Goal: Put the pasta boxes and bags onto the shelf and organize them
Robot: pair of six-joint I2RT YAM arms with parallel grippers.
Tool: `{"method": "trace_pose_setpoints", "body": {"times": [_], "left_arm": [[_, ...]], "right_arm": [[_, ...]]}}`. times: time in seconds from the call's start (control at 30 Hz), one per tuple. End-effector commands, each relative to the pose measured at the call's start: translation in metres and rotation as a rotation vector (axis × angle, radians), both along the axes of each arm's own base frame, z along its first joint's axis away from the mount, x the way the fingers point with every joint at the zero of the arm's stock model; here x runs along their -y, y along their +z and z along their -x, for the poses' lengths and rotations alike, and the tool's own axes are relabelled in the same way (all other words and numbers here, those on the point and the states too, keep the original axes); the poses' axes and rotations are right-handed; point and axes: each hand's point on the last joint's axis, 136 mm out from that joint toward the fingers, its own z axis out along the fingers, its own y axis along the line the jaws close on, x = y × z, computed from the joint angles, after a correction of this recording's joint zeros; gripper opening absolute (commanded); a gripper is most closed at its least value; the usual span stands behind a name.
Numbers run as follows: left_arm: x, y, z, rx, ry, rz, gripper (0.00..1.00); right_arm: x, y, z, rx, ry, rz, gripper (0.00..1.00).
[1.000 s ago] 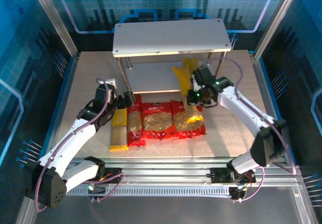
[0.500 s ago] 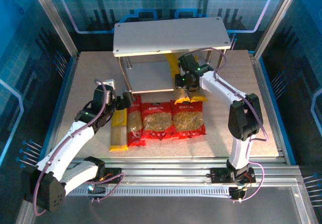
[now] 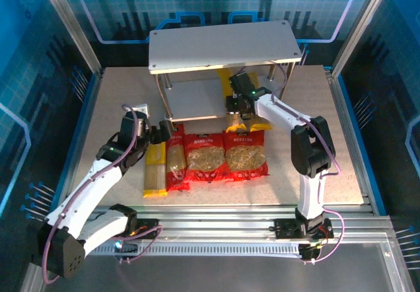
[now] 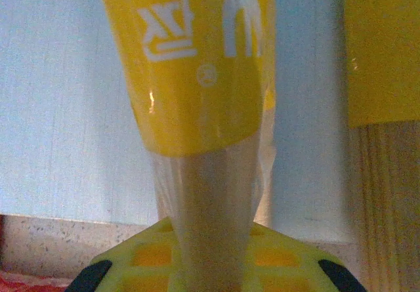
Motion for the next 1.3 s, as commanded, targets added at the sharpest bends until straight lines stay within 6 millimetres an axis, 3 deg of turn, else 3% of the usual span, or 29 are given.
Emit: {"method": "trace_pose_setpoints", "body": {"times": [0.0,0.2,0.4,0.53,0.6,0.73,0.83,0.97,1.1,1.27], "left_arm": [[-0.006,0.010,0.002,0.017,0.028,0.008,0.95],[-0.007,0.011,0.005,0.017,0.029,0.005,0.95],[-0.007,0.007,0.009,0.000,0.027,0.012,0.98],[-0.003,0.001,0.015,-0.029,0.017,0.037,0.99],[-0.001,-0.004,0.019,-0.045,0.015,0.058,0.99],[0.008,-0.014,0.031,-0.082,-0.011,0.069,0.99],[0.013,-0.022,0.041,-0.108,-0.021,0.052,0.99],[0.012,-0.042,0.054,-0.193,0.014,0.025,0.99],[0.005,-0.075,0.068,-0.299,0.091,0.012,0.99],[-0.006,-0.101,0.073,-0.379,0.182,-0.031,0.99]], "right_arm": [[-0.005,0.035,-0.030,0.180,-0.024,-0.014,0.00],[-0.008,0.020,-0.033,0.142,-0.010,0.005,0.12],[-0.009,0.010,-0.033,0.119,-0.006,0.013,0.42],[-0.009,0.014,-0.033,0.128,0.001,0.017,0.53],[-0.009,0.021,-0.031,0.138,0.007,0.012,0.64],[-0.005,0.050,-0.019,0.219,0.012,-0.032,0.74],[0.002,0.079,0.003,0.280,0.014,-0.071,0.77],[0.011,0.105,0.051,0.290,0.049,-0.098,0.81],[0.025,0.112,0.095,0.278,0.068,-0.127,0.84],[0.044,0.113,0.130,0.272,0.067,-0.127,0.86]]}}
